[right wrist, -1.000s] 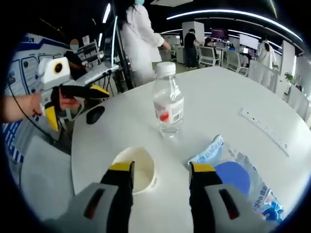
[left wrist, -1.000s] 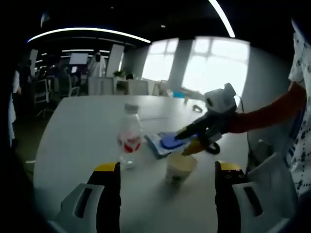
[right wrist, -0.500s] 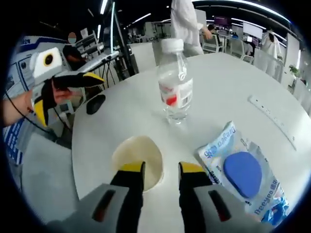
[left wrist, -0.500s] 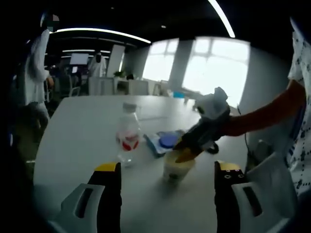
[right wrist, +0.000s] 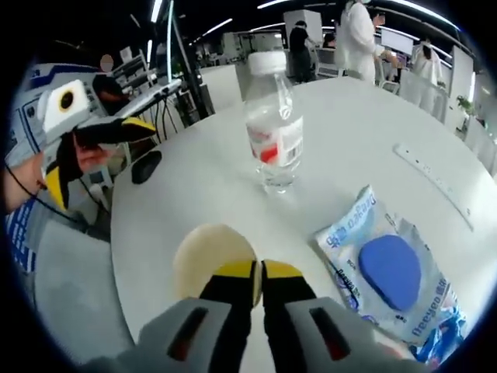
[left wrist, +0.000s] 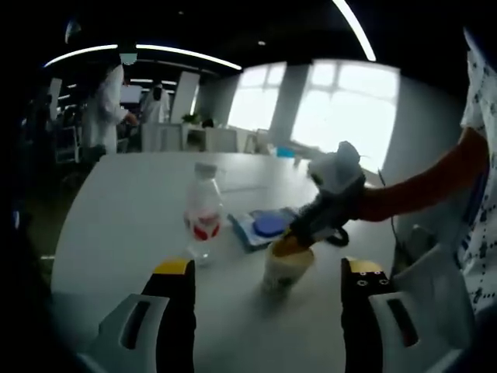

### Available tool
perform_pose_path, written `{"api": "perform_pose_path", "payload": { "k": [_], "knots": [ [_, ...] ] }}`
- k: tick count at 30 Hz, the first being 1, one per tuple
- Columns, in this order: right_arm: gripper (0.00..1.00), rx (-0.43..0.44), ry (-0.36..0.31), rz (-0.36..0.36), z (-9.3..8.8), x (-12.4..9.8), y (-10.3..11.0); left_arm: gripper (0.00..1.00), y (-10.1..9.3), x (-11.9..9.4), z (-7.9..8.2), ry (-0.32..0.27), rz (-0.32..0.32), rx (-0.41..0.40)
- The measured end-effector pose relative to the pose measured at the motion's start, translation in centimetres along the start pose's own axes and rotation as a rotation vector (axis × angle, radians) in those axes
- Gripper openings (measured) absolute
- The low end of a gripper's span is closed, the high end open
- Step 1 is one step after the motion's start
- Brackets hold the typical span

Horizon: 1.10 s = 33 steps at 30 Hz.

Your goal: Arrange the tabletop items into an orderly group along one side of the table until the central work area is clear of visible clutter.

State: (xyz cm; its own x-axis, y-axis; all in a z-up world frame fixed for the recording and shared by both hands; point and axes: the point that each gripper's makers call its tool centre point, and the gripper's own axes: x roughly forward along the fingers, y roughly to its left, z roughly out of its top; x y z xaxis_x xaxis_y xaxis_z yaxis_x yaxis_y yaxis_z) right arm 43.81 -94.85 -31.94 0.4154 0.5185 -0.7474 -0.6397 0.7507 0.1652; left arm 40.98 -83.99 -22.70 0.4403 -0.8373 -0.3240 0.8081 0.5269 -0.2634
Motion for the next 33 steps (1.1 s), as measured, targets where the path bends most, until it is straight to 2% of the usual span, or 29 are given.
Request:
{"api": "perform_pose_path", "payload": {
  "k": [11, 17, 33],
  "knots": [
    [0.00, 0.041, -0.003, 0.013, -0.2, -0.3, 0.1, 0.72, -0.4, 0.0, -0.4, 0.003, -0.007, -0.012],
    [0.00, 0.046, -0.020, 0.009, 0.3, -0.8, -0.1, 0.71, -0.6, 0.2, -0.4, -0.002, -0.011, -0.014],
    [0.00, 0.035, -0.090, -0.033, 3.7, -2.6, -1.9, 0.71, -0.7, 0.2, -0.1, -0.012, -0.012, -0.013]
  ]
}}
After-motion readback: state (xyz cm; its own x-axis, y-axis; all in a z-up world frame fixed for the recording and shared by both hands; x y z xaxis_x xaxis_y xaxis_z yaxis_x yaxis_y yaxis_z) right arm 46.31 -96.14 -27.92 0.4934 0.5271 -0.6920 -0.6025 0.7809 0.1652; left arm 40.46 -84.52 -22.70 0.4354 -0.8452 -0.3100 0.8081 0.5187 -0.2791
